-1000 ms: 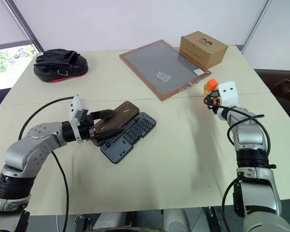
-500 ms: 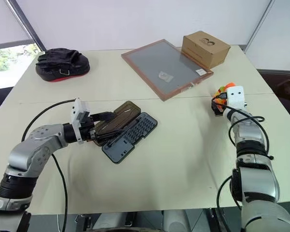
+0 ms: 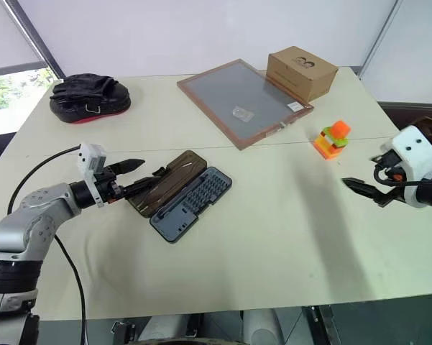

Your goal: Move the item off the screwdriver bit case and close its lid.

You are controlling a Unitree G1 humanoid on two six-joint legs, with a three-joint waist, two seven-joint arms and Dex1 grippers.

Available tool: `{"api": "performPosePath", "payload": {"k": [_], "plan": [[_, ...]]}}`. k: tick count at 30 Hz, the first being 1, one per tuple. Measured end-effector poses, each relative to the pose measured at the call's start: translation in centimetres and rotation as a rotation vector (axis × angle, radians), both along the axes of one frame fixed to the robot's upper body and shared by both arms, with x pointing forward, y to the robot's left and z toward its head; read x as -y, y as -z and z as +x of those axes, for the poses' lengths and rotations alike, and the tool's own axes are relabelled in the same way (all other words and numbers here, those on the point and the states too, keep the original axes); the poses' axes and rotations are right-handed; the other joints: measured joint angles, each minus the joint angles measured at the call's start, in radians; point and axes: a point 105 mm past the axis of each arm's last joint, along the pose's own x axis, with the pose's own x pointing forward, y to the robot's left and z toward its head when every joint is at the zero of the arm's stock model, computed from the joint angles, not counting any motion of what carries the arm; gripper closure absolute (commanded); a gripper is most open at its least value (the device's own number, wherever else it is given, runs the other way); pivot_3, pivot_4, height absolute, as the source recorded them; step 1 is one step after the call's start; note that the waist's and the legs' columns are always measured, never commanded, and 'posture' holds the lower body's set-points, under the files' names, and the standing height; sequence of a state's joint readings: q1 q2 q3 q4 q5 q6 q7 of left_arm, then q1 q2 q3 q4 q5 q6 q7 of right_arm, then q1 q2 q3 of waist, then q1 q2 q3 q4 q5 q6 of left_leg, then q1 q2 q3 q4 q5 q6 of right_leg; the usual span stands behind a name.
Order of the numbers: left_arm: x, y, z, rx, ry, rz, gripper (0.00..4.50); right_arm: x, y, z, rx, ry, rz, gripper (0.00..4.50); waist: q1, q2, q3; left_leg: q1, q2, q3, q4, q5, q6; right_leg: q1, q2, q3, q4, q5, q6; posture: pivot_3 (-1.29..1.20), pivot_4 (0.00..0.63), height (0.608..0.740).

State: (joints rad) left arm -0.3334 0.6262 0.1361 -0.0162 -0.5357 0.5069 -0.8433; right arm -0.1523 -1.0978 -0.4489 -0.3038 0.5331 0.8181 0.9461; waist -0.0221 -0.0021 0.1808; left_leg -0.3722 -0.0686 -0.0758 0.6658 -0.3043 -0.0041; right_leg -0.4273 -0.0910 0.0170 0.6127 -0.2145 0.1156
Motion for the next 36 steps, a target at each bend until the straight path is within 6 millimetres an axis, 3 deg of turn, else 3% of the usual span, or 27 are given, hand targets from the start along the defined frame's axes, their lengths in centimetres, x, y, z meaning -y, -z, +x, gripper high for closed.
{"api": "performPosePath", "payload": {"k": [5,9,13,16,26,29,36], "plan": [[-1.2,1.5,2.1,0.018,-0.087,0.075,0.00,-6.9,-2.4,1.5,0.122,-0.210,0.295,0.06,0.011,-0.003,0.000,-0.001,0.000,-0.002,0.001,0.001,-0.002,0.000,0.000,0.000,0.000,0.001,-0.001,0.00,0.150,0.740],[-0.9,3.0,3.2,0.010,-0.085,0.127,0.00,-11.1,-1.9,2.1,0.086,-0.331,0.403,0.06,0.024,-0.004,0.000,-0.005,-0.004,-0.003,0.001,0.002,-0.003,-0.004,-0.005,-0.001,0.001,0.001,-0.001,0.00,0.150,0.740],[-0.3,3.8,4.4,0.018,-0.049,0.183,0.00,-14.6,-0.7,1.8,0.028,-0.453,0.385,0.06,0.036,-0.004,0.000,-0.011,-0.006,-0.003,0.001,0.004,-0.007,-0.009,-0.006,-0.002,0.000,0.001,-0.001,0.00,0.150,0.740],[-0.1,5.1,4.5,-0.005,-0.003,0.220,0.00,-15.4,0.3,1.8,0.007,-0.475,0.332,0.06,0.035,-0.004,0.000,-0.018,-0.006,-0.003,0.002,0.004,-0.007,-0.016,-0.006,-0.002,0.001,0.001,-0.001,0.00,0.150,0.740],[0.1,5.2,4.5,-0.002,0.132,0.345,0.00,-16.8,3.1,-1.2,-0.091,-0.595,0.227,0.06,0.030,-0.005,-0.002,-0.016,-0.006,-0.003,0.002,0.001,-0.002,-0.014,-0.006,-0.003,0.003,0.001,-0.001,0.00,0.150,0.740],[0.2,5.4,4.3,-0.018,0.156,0.341,0.79,-17.1,4.4,-1.4,-0.131,-0.592,0.212,0.00,0.030,-0.004,-0.002,-0.014,-0.006,-0.003,0.002,0.001,-0.002,-0.013,-0.005,-0.003,0.004,0.001,-0.001,0.00,0.150,0.740],[0.4,5.9,4.2,-0.039,0.178,0.339,4.22,-16.9,4.7,-0.8,-0.101,-0.570,0.186,0.00,0.032,-0.004,-0.003,-0.002,-0.005,-0.003,0.001,0.000,-0.001,-0.001,-0.005,-0.003,0.002,0.001,-0.001,0.00,0.150,0.740]]}}
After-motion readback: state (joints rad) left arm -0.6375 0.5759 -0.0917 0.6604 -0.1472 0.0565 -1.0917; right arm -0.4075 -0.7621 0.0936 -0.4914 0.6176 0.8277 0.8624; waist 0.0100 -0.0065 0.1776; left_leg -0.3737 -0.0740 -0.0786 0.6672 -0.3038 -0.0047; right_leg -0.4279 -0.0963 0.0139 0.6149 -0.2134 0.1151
